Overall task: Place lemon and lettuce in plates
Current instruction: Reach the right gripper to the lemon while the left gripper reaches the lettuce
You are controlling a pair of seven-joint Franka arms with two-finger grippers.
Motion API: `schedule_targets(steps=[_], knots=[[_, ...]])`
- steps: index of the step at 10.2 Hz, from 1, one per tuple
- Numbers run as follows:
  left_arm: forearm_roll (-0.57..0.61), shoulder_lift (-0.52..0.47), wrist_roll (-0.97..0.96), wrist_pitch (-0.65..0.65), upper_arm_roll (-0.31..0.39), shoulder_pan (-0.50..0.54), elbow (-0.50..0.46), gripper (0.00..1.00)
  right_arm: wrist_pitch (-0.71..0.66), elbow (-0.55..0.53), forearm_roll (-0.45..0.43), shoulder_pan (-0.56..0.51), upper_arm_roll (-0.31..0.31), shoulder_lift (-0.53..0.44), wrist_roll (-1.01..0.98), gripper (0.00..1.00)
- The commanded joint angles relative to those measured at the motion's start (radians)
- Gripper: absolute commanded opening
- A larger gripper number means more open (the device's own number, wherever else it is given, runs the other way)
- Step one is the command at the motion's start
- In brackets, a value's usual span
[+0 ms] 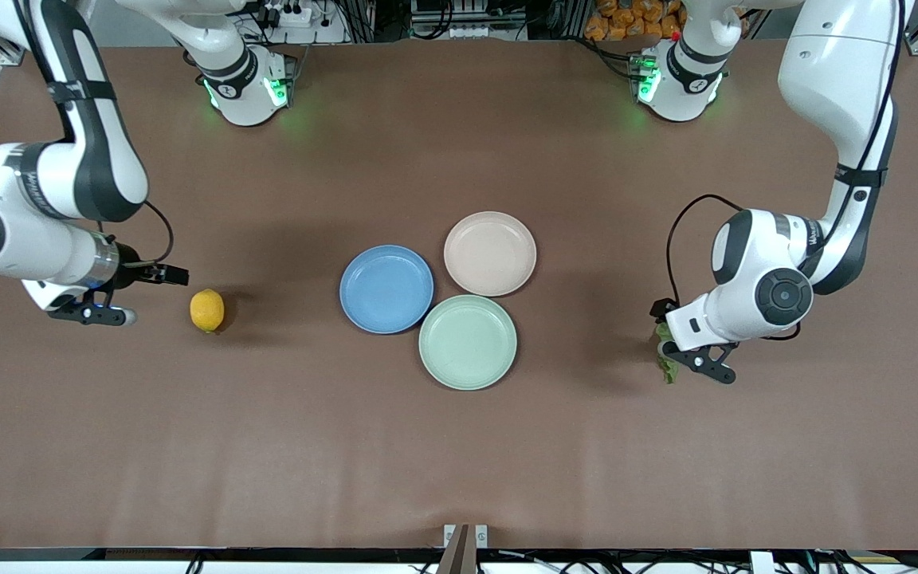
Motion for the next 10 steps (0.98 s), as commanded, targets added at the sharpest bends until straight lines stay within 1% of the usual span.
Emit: schedule_targets(steps=[1, 3, 5, 9, 10], knots=[[0.019, 0.034, 0.024, 0.031, -0.002, 0.004, 0.027, 1.00, 0.111, -0.086, 0.015, -0.005, 0.008, -0.010, 0.024, 1.00], [0.002, 0.069, 0.117, 0.059, -0.002, 0.020, 0.044, 1.00, 0.162, -0.109, 0.015, -0.003, 0.008, 0.018, 0.027, 1.00], [-0.026, 0.089, 0.116, 0.071, -0.002, 0.031, 0.044, 1.00, 0.194, -0.111, 0.015, 0.009, 0.008, 0.047, 0.049, 1.00], [-0.014, 0.120, 0.037, 0.096, 0.003, 0.017, 0.043, 1.00, 0.290, -0.112, 0.015, 0.018, 0.008, 0.120, 0.056, 1.00], [-0.010, 0.127, 0.035, 0.112, 0.004, 0.017, 0.040, 1.00, 0.323, -0.128, 0.015, 0.018, 0.008, 0.131, 0.056, 1.00]])
